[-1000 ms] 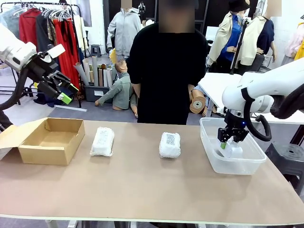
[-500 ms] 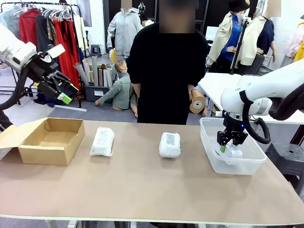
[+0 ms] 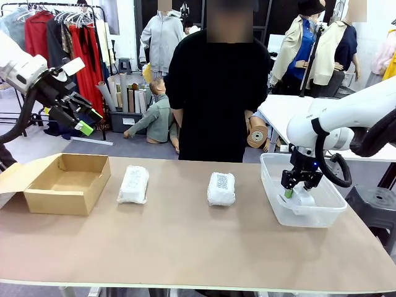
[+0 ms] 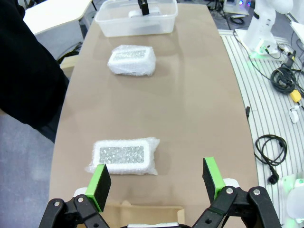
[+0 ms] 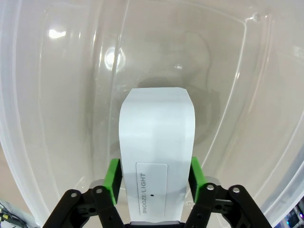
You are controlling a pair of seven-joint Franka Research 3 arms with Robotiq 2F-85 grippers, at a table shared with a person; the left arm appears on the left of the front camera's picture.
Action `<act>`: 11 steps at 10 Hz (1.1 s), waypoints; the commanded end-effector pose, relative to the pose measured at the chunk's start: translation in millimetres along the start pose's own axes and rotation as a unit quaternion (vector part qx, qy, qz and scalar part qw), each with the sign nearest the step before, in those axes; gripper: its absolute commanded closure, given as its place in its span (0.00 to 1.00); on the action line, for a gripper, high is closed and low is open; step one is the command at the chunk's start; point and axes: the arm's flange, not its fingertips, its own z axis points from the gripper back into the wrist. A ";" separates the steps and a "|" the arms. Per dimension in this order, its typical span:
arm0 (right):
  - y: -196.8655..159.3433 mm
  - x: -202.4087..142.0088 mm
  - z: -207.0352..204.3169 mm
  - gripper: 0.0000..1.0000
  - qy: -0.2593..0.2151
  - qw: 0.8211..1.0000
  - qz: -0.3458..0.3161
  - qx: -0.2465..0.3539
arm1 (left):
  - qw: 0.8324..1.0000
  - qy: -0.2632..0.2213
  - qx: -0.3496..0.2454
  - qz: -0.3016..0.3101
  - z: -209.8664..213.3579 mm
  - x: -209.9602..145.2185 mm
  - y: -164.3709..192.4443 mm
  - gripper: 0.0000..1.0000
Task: Separate and place wrapped and unwrapped clocks.
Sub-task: If the picked Digital clock is wrapped, place it in the Package Box ; if not, place it in the Organizing box.
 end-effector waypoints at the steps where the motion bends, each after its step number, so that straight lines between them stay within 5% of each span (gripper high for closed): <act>1: 3.4 0.0 5.0 0.00 0.007 1.000 -0.007 -0.016 | 1.000 -0.001 0.003 0.000 0.9 0.9 0.3 0.00; 11: 0.8 -0.3 9.3 0.00 -0.007 1.000 0.001 -0.001 | 1.000 -0.001 0.003 0.000 0.9 0.9 0.3 0.00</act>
